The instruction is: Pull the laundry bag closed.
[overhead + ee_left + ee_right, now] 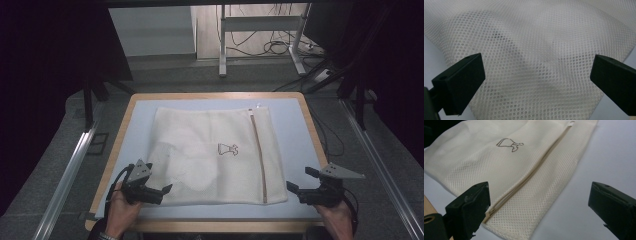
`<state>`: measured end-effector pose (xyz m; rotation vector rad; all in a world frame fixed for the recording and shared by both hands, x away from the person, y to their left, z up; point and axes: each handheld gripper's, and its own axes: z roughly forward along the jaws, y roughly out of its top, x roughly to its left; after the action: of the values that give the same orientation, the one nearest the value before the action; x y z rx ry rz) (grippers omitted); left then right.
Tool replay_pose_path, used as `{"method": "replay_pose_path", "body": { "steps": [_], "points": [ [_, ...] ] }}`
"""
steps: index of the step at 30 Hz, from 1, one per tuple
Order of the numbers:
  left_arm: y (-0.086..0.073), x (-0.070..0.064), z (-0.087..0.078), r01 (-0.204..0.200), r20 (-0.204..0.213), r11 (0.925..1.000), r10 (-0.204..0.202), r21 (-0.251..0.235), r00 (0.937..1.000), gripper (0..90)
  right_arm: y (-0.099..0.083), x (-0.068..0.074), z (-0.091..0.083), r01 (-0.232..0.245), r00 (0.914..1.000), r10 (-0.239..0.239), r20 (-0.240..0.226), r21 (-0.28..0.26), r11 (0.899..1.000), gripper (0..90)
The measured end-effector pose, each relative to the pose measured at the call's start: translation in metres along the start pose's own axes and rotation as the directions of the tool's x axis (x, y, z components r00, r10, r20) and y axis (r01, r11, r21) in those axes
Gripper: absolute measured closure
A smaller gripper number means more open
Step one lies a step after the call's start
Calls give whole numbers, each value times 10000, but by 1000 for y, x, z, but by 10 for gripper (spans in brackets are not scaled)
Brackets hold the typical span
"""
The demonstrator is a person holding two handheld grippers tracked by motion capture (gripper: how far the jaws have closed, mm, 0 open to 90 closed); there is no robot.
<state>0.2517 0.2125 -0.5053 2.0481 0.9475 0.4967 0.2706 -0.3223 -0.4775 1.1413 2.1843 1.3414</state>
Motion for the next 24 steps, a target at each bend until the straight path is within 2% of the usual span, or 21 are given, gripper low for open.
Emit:
{"method": "replay_pose_path", "body": {
  "steps": [1,2,3,8,11,16,19,24],
  "points": [
    [0,0,0,0,0,10000,0,0,10000,0,0,0,0,0,10000,0,0,0,10000,41],
    [0,0,0,50,55,10000,-50,-24,10000,0,2,6,3,294,9996,-294,-22,78,9995,43],
    [0,0,1,76,75,10000,-76,-23,9999,0,2,7,4,353,9993,-352,-78,93,9993,42],
    [0,1,2,42,112,9999,-41,-93,9999,0,1,9,9,481,9986,-475,-221,251,9985,29],
    [-1,1,1,-5,109,9996,8,-292,9999,0,1,8,9,550,9982,-543,-244,307,9980,24],
    [-2,4,2,287,255,9989,-278,-365,9993,0,0,8,12,636,9977,-624,-250,503,9967,23],
    [-2,4,1,287,265,9985,-275,-466,9993,0,0,9,12,687,9975,-675,-228,566,9960,25],
    [-1,1,1,48,271,9981,-31,-622,9996,0,0,11,12,801,9967,-792,-164,603,9950,30]
  ]
}}
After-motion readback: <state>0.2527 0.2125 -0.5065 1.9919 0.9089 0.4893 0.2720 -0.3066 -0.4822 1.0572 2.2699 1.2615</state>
